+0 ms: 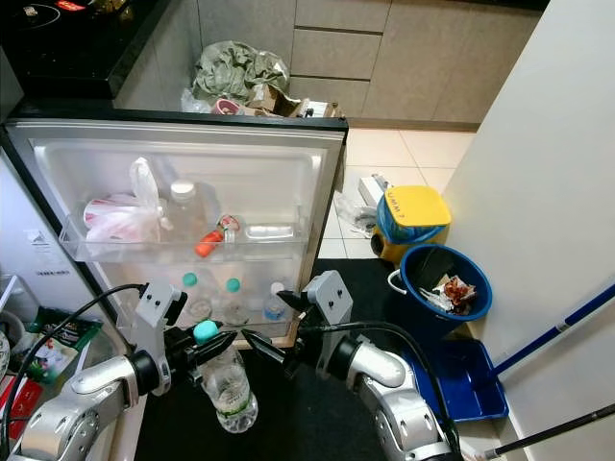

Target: Restocking fridge

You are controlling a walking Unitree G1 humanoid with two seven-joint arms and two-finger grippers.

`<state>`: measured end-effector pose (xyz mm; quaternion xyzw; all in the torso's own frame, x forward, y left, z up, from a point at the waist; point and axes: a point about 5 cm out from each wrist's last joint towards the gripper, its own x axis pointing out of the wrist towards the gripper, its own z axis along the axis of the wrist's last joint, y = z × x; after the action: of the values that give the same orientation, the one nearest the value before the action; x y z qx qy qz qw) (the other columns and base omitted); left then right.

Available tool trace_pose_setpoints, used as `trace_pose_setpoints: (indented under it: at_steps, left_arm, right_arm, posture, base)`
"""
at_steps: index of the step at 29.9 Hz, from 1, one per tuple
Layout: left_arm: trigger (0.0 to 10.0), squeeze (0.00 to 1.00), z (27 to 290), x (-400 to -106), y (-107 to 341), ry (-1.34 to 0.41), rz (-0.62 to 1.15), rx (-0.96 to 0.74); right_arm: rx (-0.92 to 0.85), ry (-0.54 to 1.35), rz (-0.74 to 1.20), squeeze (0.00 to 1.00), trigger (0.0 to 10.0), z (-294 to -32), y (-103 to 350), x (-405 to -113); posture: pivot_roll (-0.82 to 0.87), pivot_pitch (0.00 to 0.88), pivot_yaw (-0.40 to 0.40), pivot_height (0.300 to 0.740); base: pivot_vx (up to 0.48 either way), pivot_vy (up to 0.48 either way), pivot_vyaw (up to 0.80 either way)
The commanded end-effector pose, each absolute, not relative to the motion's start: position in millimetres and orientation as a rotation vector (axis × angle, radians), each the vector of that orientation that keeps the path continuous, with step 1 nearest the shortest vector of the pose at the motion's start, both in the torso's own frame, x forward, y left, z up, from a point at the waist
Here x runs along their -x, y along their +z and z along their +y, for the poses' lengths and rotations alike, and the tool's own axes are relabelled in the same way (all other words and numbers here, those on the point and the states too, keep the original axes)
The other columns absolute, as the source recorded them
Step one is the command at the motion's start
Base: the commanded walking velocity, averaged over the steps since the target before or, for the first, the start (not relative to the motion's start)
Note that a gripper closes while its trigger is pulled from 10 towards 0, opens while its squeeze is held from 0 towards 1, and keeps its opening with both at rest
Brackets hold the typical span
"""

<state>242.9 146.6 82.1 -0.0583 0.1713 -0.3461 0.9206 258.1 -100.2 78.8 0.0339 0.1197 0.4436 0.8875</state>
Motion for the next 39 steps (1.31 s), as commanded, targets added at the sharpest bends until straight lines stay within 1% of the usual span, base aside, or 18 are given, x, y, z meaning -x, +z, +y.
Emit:
trace_pose_setpoints:
  at_steps: [1,2,3,4,6,9,12,13,14,16,17,19,21,24,29,31,39]
  left_arm:
    - [10.0,0.0,154.0,-247.3,75.8,-0.615,0.347,0.094]
    - [10.0,0.0,154.0,-247.3,75.8,-0.615,0.347,0.094]
    - [10.0,0.0,171.9,-255.9,65.4,-0.42,0.339,0.027]
    - [10.0,0.0,171.9,-255.9,65.4,-0.42,0.339,0.027]
    - [10.0,0.0,183.7,-258.5,58.4,-0.296,0.33,-0.013]
    - [10.0,0.0,186.8,-257.4,56.1,-0.265,0.325,-0.022]
    - [10.0,0.0,198.8,-249.8,41.8,-0.133,0.333,-0.056]
    - [10.0,0.0,198.8,-249.8,41.8,-0.133,0.333,-0.056]
    - [10.0,0.0,205.3,-247.7,31.6,-0.06,0.346,-0.085]
    - [10.0,0.0,205.3,-247.7,31.6,-0.06,0.346,-0.085]
    - [10.0,0.0,207.6,-251.7,26.0,0.025,0.336,-0.084]
    - [10.0,0.0,207.6,-251.7,26.0,0.025,0.336,-0.084]
    - [10.0,0.0,205.3,-257.8,25.4,0.071,0.315,-0.071]
    - [10.0,0.0,204.3,-266.6,32.5,0.074,0.283,-0.059]
    - [10.0,0.0,209.9,-270.4,35.2,0.086,0.263,-0.072]
    - [10.0,0.0,214.4,-272.3,33.0,0.09,0.263,-0.092]
    - [10.0,0.0,214.5,-281.6,37.0,0.077,0.237,-0.111]
  right_arm:
    - [-0.057,0.841,0.248,0.0,10.0,-110.2,76.1,-263.7]
    - [-0.057,0.841,0.248,0.0,10.0,-110.2,76.1,-263.7]
    - [-0.057,0.673,0.226,0.0,10.0,-126.1,76.3,-277.4]
    - [-0.057,0.673,0.226,0.0,10.0,-126.1,76.3,-277.4]
    - [-0.062,0.551,0.207,0.0,10.0,-139.0,77.6,-286.2]
    - [-0.065,0.502,0.195,0.0,10.0,-144.1,79.1,-289.5]
    - [-0.093,0.367,0.13,0.0,10.0,-156.9,89.3,-296.9]
    - [-0.093,0.367,0.13,0.0,10.0,-156.9,89.3,-296.9]
    - [-0.118,0.322,0.099,0.0,10.0,-160.1,92.8,-298.3]
    - [-0.118,0.322,0.099,0.0,10.0,-160.1,92.8,-298.3]
    - [-0.125,0.266,0.08,0.0,10.0,-162.5,93.5,-299.8]
    - [-0.125,0.266,0.08,0.0,10.0,-162.5,93.5,-299.8]
    - [-0.128,0.218,0.083,0.0,10.0,-164.6,89.8,-300.2]
    - [-0.119,0.173,0.092,0.0,10.0,-166.9,86.5,-300.5]
    - [-0.105,0.158,0.091,0.0,10.0,-167.2,85.7,-301.0]
    - [-0.096,0.151,0.093,0.0,10.0,-167.2,83.7,-301.6]
    - [-0.099,0.133,0.068,0.0,10.0,-165.3,85.8,-305.5]
  posture:
    - [0.0,0.054,-0.065,0.74]
    - [0.0,0.054,-0.065,0.74]
    - [0.0,0.054,-0.061,0.74]
    - [0.0,0.054,-0.061,0.74]
    - [-0.01,0.055,-0.063,0.74]
    - [-0.01,0.056,-0.063,0.74]
    - [0.0,0.059,-0.062,0.74]
    - [0.0,0.059,-0.062,0.74]
    - [-0.01,0.055,-0.064,0.74]
    - [-0.01,0.055,-0.064,0.74]
    - [-0.01,0.053,-0.07,0.74]
    - [-0.01,0.053,-0.07,0.74]
    - [-0.01,0.048,-0.069,0.74]
    - [-0.01,0.042,-0.065,0.74]
    - [-0.01,0.036,-0.06,0.721]
    - [-0.01,0.011,-0.042,0.706]
    - [-0.01,0.0,-0.015,0.676]
  base:
    - [0.0,0.0,0.0]
    - [0.0,0.0,0.0]
    - [0.0,0.0,0.0]
    - [0.0,0.0,0.0]
    - [0.0,0.0,0.0]
    - [0.0,0.0,0.0]
    - [0.0,0.0,0.0]
    - [0.0,0.0,0.0]
    - [0.0,0.0,0.0]
    - [0.0,0.0,0.0]
    - [0.0,0.0,0.0]
    - [0.0,0.0,0.0]
    - [0.0,0.0,0.0]
    - [0.0,0.0,0.0]
    - [0.0,0.0,0.0]
    - [0.0,0.0,0.0]
    - [0.0,0.0,0.0]
